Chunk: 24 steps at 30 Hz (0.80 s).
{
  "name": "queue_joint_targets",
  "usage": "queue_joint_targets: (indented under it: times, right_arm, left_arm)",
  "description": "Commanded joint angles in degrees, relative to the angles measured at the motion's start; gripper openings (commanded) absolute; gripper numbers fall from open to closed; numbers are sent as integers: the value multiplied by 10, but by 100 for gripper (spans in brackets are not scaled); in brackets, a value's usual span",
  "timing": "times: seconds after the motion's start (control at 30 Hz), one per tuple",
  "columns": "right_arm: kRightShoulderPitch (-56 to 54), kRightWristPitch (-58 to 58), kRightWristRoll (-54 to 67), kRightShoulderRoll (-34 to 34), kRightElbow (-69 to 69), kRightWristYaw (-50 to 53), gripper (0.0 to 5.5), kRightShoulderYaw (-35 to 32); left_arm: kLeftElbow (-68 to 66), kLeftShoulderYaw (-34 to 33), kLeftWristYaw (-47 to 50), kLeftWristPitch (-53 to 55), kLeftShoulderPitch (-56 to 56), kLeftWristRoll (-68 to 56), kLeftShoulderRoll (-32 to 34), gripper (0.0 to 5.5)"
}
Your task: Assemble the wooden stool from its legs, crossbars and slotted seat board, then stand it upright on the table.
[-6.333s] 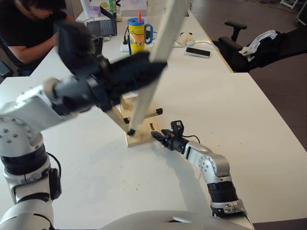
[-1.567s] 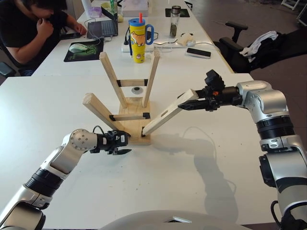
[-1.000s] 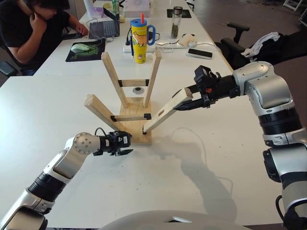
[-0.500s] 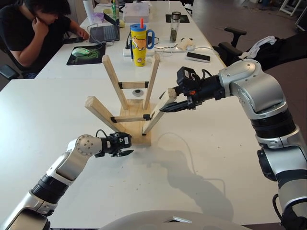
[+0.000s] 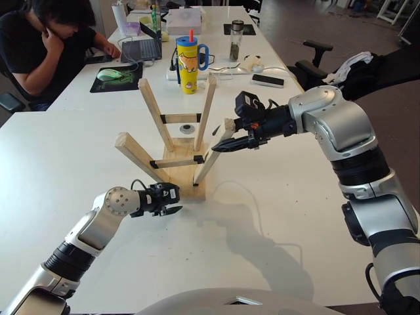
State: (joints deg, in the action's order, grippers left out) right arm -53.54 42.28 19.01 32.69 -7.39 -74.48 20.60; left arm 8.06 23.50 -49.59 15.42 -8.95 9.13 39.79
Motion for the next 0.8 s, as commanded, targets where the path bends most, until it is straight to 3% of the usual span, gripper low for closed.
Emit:
queue_joint_targets:
  times: [0.03, 0.5, 0.7, 0.8]
  right_arm:
    - [59, -19, -43, -46, -41, -31, 206, 116]
    - [117, 13, -19, -89, 44, -14, 206, 153]
    - [103, 58, 3, -134, -9, 46, 206, 105]
    - [117, 98, 34, -155, -23, 98, 206, 40]
  left_arm:
    - [-42, 69, -32, 20, 47, -2, -37, 303]
    - [-37, 67, -25, 29, 58, -3, -46, 303]
    - [-35, 69, -25, 30, 56, -3, -49, 303]
    - [-31, 68, -19, 35, 60, -2, -50, 303]
